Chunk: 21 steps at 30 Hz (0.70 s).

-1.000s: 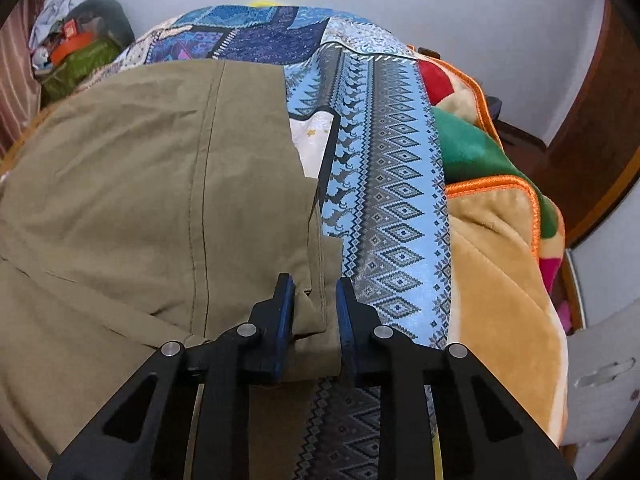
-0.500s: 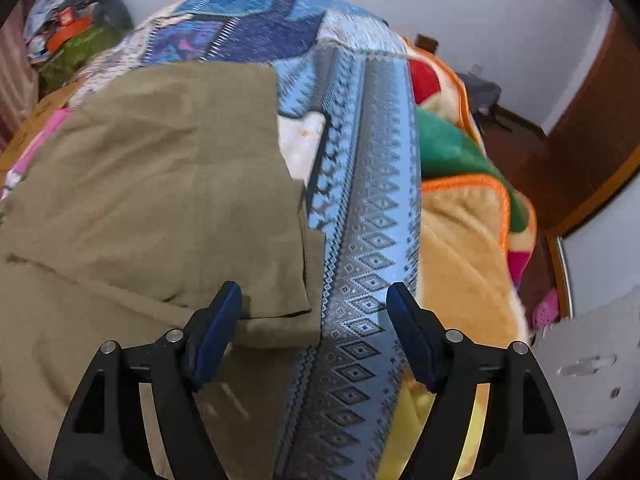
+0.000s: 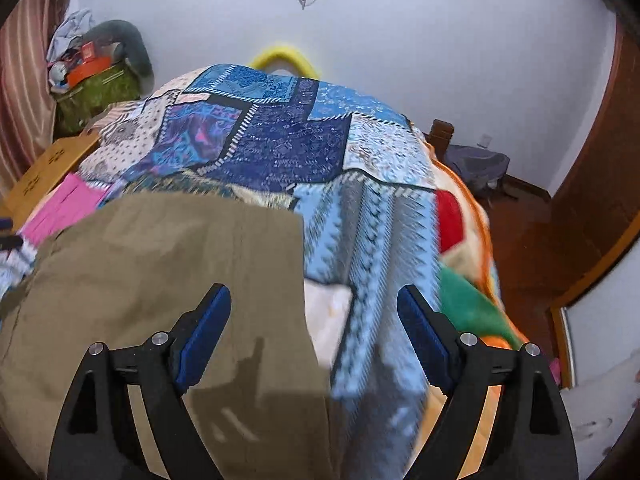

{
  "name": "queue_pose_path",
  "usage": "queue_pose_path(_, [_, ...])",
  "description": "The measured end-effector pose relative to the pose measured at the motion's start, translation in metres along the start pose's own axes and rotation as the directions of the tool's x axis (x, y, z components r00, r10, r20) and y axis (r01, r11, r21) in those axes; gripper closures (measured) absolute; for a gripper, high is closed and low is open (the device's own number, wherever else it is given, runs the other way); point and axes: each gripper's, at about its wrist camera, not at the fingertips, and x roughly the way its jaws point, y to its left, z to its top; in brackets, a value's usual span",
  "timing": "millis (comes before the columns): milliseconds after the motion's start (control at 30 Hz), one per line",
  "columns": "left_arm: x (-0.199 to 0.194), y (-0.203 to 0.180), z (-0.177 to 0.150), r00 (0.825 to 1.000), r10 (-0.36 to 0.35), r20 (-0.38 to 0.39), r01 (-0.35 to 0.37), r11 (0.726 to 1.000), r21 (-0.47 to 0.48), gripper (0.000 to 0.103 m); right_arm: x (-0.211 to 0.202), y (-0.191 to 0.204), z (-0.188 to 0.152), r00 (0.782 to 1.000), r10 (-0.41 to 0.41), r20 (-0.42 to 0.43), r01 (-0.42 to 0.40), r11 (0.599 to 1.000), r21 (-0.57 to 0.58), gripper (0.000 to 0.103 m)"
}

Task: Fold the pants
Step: 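Grasp the waistband with the left tool while the right tool grasps the leg hem, lift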

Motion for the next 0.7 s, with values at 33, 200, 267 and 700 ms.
queue_pose_path(33, [0.007, 0.001, 0.001, 1.0, -0.006, -0.011, 0.006, 1.0, -0.003, 0.011, 0.011, 0.002, 0.004, 1.0, 0.003, -0.002, -0.003, 1.0, 0.007, 0.02])
queue_pose_path(200, [0.036, 0.003, 0.003, 0.998, -0.036, -0.043, 0.036, 0.999, -0.011, 0.011, 0.058, 0.004, 0.02, 0.999, 0.039, -0.012, -0.039, 0.998, 0.039, 0.023])
queue_pose_path(267, [0.042, 0.003, 0.002, 0.998, -0.038, -0.042, 0.038, 0.999, -0.005, 0.011, 0.074, 0.001, 0.025, 0.999, 0.044, -0.018, -0.043, 0.997, 0.068, 0.028])
queue_pose_path(700, [0.035, -0.013, 0.0, 0.998, -0.055, 0.0, 0.055, 0.998, 0.027, 0.052, 0.105, 0.022, 0.032, 0.999, 0.034, -0.039, -0.032, 0.999, 0.04, 0.093])
